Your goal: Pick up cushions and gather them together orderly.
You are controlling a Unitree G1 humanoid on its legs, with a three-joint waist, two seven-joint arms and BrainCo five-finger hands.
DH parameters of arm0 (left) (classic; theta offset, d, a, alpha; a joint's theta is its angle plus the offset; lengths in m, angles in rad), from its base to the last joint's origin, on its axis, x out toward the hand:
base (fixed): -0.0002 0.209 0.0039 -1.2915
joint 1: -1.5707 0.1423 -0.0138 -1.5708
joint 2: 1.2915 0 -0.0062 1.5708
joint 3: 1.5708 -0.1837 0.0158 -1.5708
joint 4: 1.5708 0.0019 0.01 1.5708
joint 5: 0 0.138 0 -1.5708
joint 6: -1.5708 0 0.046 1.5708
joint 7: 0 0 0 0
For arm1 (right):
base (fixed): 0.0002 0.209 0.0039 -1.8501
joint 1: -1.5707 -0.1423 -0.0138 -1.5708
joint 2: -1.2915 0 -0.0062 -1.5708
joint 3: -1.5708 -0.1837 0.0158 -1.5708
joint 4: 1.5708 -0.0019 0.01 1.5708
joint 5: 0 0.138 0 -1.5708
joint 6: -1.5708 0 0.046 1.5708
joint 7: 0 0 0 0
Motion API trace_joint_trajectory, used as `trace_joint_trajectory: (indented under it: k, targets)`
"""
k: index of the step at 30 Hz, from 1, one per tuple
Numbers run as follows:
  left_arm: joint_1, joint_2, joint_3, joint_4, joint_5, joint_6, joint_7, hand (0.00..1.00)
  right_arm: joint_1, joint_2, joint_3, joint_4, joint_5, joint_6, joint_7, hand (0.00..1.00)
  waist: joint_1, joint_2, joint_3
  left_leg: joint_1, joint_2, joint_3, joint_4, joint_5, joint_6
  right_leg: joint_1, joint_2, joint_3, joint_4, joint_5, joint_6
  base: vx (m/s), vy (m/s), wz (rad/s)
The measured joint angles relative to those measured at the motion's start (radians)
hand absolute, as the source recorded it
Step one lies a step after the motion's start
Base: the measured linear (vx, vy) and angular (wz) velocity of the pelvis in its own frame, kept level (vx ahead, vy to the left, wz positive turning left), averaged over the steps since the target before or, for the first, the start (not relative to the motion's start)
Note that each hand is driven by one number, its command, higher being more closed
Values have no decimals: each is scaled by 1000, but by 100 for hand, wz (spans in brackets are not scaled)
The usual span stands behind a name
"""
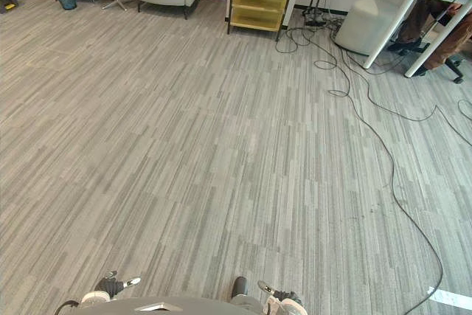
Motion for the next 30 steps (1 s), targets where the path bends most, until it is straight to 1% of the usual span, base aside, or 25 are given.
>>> trace_joint_trajectory:
  k: [1,3,5,6,9,10,11,12,13,14,15,16,17,18,20,21,22,23,24,25,26,27,28,29,30]
  targets:
    - [0,2,0,0,0,0,0,0,0,1,3,-2,0,0,1,0,-1,-3,3,0,-1,6,-3,0,0,-10,-7,-12,23,-11,-1,-83,-4,-5]
    - [-3,13,0,-2,0,0,0,0,1,5,6,-3,0,-5,5,0,-20,-16,6,-1,-12,13,-36,12,11,-64,-46,-58,130,-62,-12,-70,-10,19]
    - [-2,14,0,-15,-1,0,1,0,5,3,6,-4,0,-6,5,0,-21,-17,7,-1,-14,2,-51,13,8,-75,-58,-72,161,-85,-13,-33,-25,18]
    - [-1,14,0,-22,-1,-1,1,0,7,3,6,-5,0,-7,5,0,-21,-16,7,-1,-13,1,-54,13,8,-76,-59,-82,167,-94,-19,-4,-39,18]
    - [1,10,12,-26,-1,0,-1,0,9,0,8,-5,5,-8,6,0,-19,-10,7,-14,19,-3,-48,-20,-27,-87,-38,-110,187,-128,-37,66,-95,6]
    - [7,2,30,-27,-1,0,-4,0,12,-3,27,-8,18,-8,5,0,-18,3,3,-43,63,17,27,-67,-55,-80,-8,-137,189,-157,-58,218,-127,-27]
    - [17,-2,59,-35,0,0,-8,0,17,-1,48,-19,22,-9,3,0,-9,9,-1,-91,112,60,194,-86,-68,-55,21,-141,155,-166,-50,176,-71,-30]
    - [16,-3,68,-38,0,1,-10,0,20,-1,51,-25,22,-10,3,0,-9,9,-1,-121,127,72,262,-88,-71,-51,28,-142,153,-166,-49,291,-171,-30]
    - [15,-11,81,-64,-1,1,-19,0,31,-2,75,-47,28,-15,0,0,-8,16,3,-235,189,115,550,-51,-81,-9,52,-141,134,-164,-48,277,-171,-26]
    - [19,-22,89,-83,-1,0,-21,0,31,-10,82,-61,28,-20,-4,0,5,31,19,-294,237,118,730,12,-80,40,64,-126,115,-172,-59,316,-180,-34]
    - [20,-24,93,-87,-3,0,-21,0,31,-13,86,-67,28,-20,-4,0,11,39,25,-306,244,118,770,11,-81,51,65,-119,110,-176,-61,214,-61,-46]
    - [18,-39,100,-99,-10,-1,-20,0,28,-14,106,-87,28,-21,-4,0,16,50,38,-354,259,119,838,-19,-81,82,62,-99,100,-191,-59,254,-29,-36]
    - [17,-45,101,-112,-20,-2,-20,0,14,-10,119,-89,28,-21,-3,0,15,60,44,-393,259,119,851,-36,-79,108,57,-86,83,-212,-63,265,-15,-31]
    - [18,-49,101,-120,-26,-7,-20,0,8,-11,126,-88,28,-18,-2,0,18,62,45,-428,259,122,836,-42,-79,126,50,-80,71,-221,-55,328,16,-10]
    - [19,-56,110,-131,-46,-11,-19,0,6,-11,147,-90,27,-18,-4,0,28,60,45,-500,259,139,741,-44,-75,164,35,-76,52,-242,-41,261,88,-4]
    - [17,-56,117,-142,-54,-11,-18,0,5,-11,155,-91,27,-18,-4,0,39,59,47,-531,251,159,623,-39,-76,184,26,-72,47,-259,-26,424,246,-9]
    - [19,-58,119,-145,-57,-11,-17,0,0,-8,157,-92,27,-18,-5,0,48,57,48,-546,234,167,493,-9,-73,202,12,-65,47,-278,-5,450,286,-13]
    - [19,-59,122,-144,-57,-10,-17,0,-1,-7,160,-93,28,-18,-5,0,55,55,50,-550,220,165,418,18,-74,212,3,-55,47,-291,10,497,355,-34]
    - [26,-64,134,-143,-58,-10,-16,0,-3,-7,188,-99,28,-19,-6,0,72,52,50,-557,188,146,237,99,-93,232,-17,-26,47,-323,41,444,358,-53]
    - [31,-70,137,-138,-58,-10,-15,0,-7,-3,202,-101,28,-20,-7,0,87,47,51,-554,185,140,226,185,-95,238,-29,-1,46,-339,61,572,408,-84]
    - [42,-50,141,-128,-60,-10,-14,0,-29,15,225,-95,27,-20,-7,0,104,14,45,-562,152,150,297,184,-39,253,-57,54,34,-363,51,506,316,-63]
    - [41,-43,144,-126,-60,-11,-13,0,-31,29,222,-93,26,-20,-7,0,100,-1,44,-580,144,152,340,144,-31,252,-67,78,48,-364,45,589,284,-36]
    - [36,-36,152,-126,-71,-12,-15,0,-39,45,219,-95,24,-21,-7,0,101,-23,42,-597,123,157,414,68,6,239,-85,115,127,-358,49,622,275,-1]
    - [36,-36,151,-126,-78,-11,-17,0,-39,48,216,-93,21,-20,-6,0,110,-30,38,-587,115,169,444,32,16,228,-104,129,187,-354,54,742,362,0]
    - [41,-35,144,-115,-78,-10,-15,0,-46,47,213,-83,11,-20,-2,0,114,-36,36,-553,94,184,470,-13,40,203,-136,148,298,-330,86,711,346,-5]
